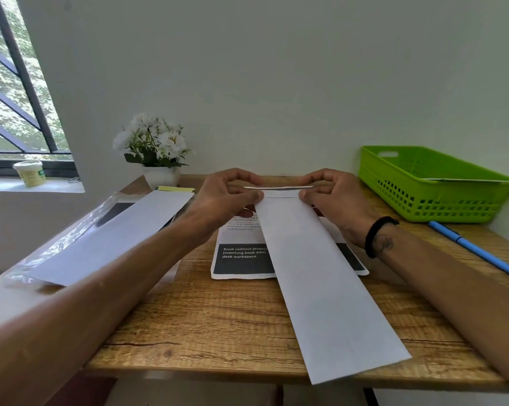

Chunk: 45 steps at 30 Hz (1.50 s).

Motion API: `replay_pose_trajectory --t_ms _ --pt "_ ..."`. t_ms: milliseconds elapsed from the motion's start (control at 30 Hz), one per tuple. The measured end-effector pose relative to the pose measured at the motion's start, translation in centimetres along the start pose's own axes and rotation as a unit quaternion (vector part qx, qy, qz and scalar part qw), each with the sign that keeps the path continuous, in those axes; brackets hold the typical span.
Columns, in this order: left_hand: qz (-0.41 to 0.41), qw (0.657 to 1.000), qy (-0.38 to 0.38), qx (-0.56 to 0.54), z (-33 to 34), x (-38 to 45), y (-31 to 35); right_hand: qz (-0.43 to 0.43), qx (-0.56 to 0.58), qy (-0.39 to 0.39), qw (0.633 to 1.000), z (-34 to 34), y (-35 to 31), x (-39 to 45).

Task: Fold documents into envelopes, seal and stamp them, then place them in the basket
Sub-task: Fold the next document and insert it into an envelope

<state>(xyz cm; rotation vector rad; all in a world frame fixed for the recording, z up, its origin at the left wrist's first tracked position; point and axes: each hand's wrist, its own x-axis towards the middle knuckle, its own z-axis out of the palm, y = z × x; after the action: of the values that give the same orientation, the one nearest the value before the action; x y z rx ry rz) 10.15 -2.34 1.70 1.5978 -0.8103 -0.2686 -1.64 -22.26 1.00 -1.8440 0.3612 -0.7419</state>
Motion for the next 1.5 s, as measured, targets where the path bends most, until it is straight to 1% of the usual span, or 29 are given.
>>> replay_pose_trajectory --t_ms 133,167,200,233,267,300,333,367,433,533,567,633,700,767,867,967,1067,1133,1233,1300,1333,1367,1400,1433,1467,1500 --pt "-0.008 1.0 0.01 -0.007 0.0 0.0 -0.2 0.025 0.053 0.011 0.998 -0.4 0.2 0.2" --pt "-0.003 1.0 0.017 0.011 0.0 0.0 -0.5 0.027 0.06 0.011 0.998 -0.4 0.2 0.2" --pt "0.018 0.998 0.035 0.057 -0.1 0.1 -0.9 0.03 0.067 0.012 0.997 -0.4 0.1 0.2" --pt "0.054 0.988 0.057 0.129 -0.3 0.3 -1.3 0.033 0.075 0.012 0.997 -0.3 0.1 0.2" --pt "0.098 0.97 0.072 0.209 -0.4 0.3 -1.5 0.037 0.085 0.011 0.996 -0.2 -0.1 0.2" --pt "0.146 0.946 0.077 0.278 -0.4 0.3 -1.7 0.042 0.097 0.009 0.994 -0.1 -0.2 0.1" --pt "0.189 0.924 0.071 0.325 -0.3 0.4 -1.8 0.047 0.113 0.006 0.992 -0.1 -0.4 -0.1" --pt "0.219 0.911 0.062 0.345 -0.1 0.3 -1.7 0.051 0.132 -0.001 0.99 0.0 -0.6 -0.2" --pt "0.241 0.904 0.048 0.35 0.5 -0.1 -1.2 0.053 0.163 -0.018 0.985 0.2 -0.9 -0.5" --pt "0.231 0.903 0.034 0.361 1.3 -0.7 -0.4 0.055 0.204 -0.051 0.976 0.5 -1.5 -0.9" --pt "0.217 0.911 0.029 0.35 1.4 -0.8 -0.3 0.057 0.219 -0.068 0.972 0.5 -1.7 -1.1" --pt "0.16 0.945 0.025 0.284 1.6 -1.1 0.2 0.052 0.23 -0.108 0.966 0.6 -2.0 -1.3" --pt "0.095 0.978 0.02 0.183 1.5 -1.1 0.7 0.034 0.205 -0.141 0.968 0.6 -2.1 -1.3" --pt "0.053 0.992 0.017 0.11 1.3 -1.2 1.2 0.009 0.158 -0.154 0.975 0.7 -2.0 -1.4" --pt "0.026 0.997 0.035 0.067 1.1 -1.3 1.9 -0.031 0.098 -0.169 0.98 0.9 -1.9 -1.7" --pt "0.027 0.995 0.058 0.08 0.7 -1.0 1.6 -0.056 0.081 -0.183 0.978 1.1 -1.9 -2.2" --pt "0.01 0.996 0.061 0.065 0.1 -0.6 1.3 -0.063 0.071 -0.195 0.976 1.2 -1.8 -2.3" --pt "-0.008 0.996 0.074 0.05 -0.1 -0.5 1.5 -0.055 0.067 -0.176 0.98 1.2 -1.5 -2.0" --pt "-0.054 0.992 0.115 -0.006 -0.5 -0.2 1.9 0.003 0.075 -0.125 0.989 1.0 -0.9 -1.2" --pt "-0.081 0.985 0.141 -0.057 -1.0 0.0 2.1 0.026 0.016 -0.106 0.994 0.4 -0.9 -0.8" --pt "-0.091 0.98 0.154 -0.082 -1.3 0.2 2.1 0.007 -0.051 -0.114 0.992 -0.1 -0.9 -0.5" --pt "-0.101 0.975 0.167 -0.106 -1.6 0.3 2.2 -0.028 -0.14 -0.134 0.981 -0.7 -1.0 -0.2" --pt "-0.109 0.969 0.18 -0.13 -1.9 0.4 2.3 -0.061 -0.236 -0.166 0.956 -1.2 -1.1 0.0" --pt "-0.118 0.963 0.19 -0.152 -2.0 0.4 2.5 -0.075 -0.321 -0.208 0.921 -1.4 -1.0 -0.1" --pt "-0.125 0.957 0.198 -0.172 -2.1 0.4 2.6 -0.073 -0.378 -0.251 0.888 -1.3 -1.2 -0.5" --pt "-0.13 0.952 0.203 -0.188 -2.0 0.3 2.7 -0.063 -0.4 -0.283 0.869 -1.0 -1.0 -0.9"
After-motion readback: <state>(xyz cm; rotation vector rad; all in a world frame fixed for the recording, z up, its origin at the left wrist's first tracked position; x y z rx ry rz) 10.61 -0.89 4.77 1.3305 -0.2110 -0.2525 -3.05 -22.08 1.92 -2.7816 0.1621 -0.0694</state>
